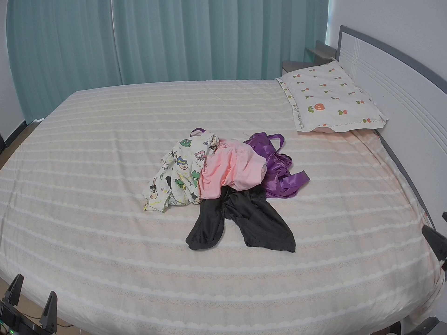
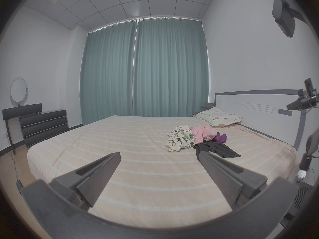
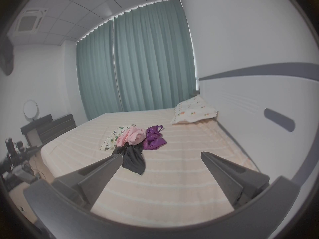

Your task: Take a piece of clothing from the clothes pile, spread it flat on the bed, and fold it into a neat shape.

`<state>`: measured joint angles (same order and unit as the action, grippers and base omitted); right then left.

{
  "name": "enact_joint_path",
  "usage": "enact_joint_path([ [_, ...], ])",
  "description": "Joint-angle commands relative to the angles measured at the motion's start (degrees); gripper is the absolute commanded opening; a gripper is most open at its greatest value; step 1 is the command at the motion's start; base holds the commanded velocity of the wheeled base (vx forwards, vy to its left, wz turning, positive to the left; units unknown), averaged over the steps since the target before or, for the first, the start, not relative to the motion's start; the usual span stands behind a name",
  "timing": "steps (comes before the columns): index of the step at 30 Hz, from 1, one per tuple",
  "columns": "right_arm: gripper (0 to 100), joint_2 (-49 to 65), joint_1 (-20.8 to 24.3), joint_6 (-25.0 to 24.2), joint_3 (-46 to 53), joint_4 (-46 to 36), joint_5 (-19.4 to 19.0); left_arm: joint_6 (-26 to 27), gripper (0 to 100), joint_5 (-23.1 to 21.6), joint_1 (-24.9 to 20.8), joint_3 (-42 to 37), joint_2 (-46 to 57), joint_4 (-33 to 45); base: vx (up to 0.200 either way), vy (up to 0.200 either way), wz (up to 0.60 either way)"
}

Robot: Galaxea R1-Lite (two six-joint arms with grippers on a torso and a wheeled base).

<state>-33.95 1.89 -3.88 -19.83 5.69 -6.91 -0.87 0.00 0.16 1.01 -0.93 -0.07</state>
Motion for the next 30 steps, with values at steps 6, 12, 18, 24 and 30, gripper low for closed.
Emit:
enact_joint_path([
  [6,100,-56.9,13.2,-17.7,-14.4,20.0,-0.2,0.0,100,0.0,0.0,-1.0,0.0,0.0,0.0,0.0,0.0],
  [12,100,-70.1,16.3,-22.7,-21.8,23.9,1.1,0.0,100,0.0,0.0,-1.0,0.0,0.0,0.0,0.0,0.0],
  [18,100,-80.7,19.8,-25.9,-28.3,25.3,4.3,0.0,100,0.0,0.0,-1.0,0.0,0.0,0.0,0.0,0.0],
  [24,100,-87.4,21.3,-27.6,-31.8,25.4,5.3,0.0,100,0.0,0.0,-1.0,0.0,0.0,0.0,0.0,0.0],
  [30,100,-90.6,21.1,-27.1,-31.3,26.7,3.9,0.0,100,0.0,0.0,-1.0,0.0,0.0,0.0,0.0,0.0],
])
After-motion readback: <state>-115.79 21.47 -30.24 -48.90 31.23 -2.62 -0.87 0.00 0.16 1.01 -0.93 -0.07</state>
